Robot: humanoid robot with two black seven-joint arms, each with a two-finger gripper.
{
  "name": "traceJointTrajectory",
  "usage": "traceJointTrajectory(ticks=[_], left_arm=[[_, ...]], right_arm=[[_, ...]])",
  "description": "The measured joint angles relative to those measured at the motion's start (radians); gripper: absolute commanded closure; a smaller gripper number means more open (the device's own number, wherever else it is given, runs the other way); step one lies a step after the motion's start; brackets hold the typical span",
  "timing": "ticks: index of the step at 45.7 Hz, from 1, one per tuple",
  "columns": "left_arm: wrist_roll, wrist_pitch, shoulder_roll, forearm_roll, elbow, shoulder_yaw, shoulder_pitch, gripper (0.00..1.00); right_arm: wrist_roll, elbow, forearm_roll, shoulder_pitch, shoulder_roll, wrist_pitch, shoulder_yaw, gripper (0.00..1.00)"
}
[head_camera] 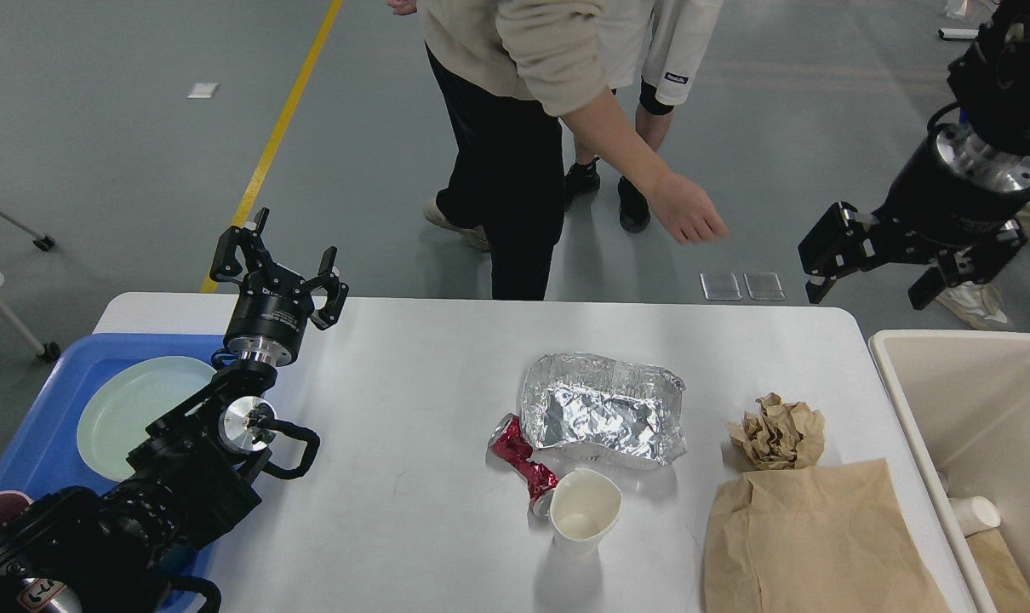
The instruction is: Tidy desktop
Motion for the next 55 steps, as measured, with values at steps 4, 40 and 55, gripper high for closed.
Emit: traceJointTrajectory(ticks=[4,40,55], left_arm=[[0.0,0.0,0.0,0.0,0.0,0.0,0.0,0.03],[0.0,0.0,-0.001,0.0,0.0,0.0,0.0,0.03],[0.0,0.0,-0.001,0.0,0.0,0.0,0.0,0.03]], right_arm=[[0.0,-0.033,0.0,-0.083,-0.003,-0.015,0.008,0.0],[-0.001,-0.465,0.017,-0.822,0.014,-0.422,0.25,0.0],[0.0,-0.518,0.019,-0.9,0.041,-0.452,0.257,0.0]])
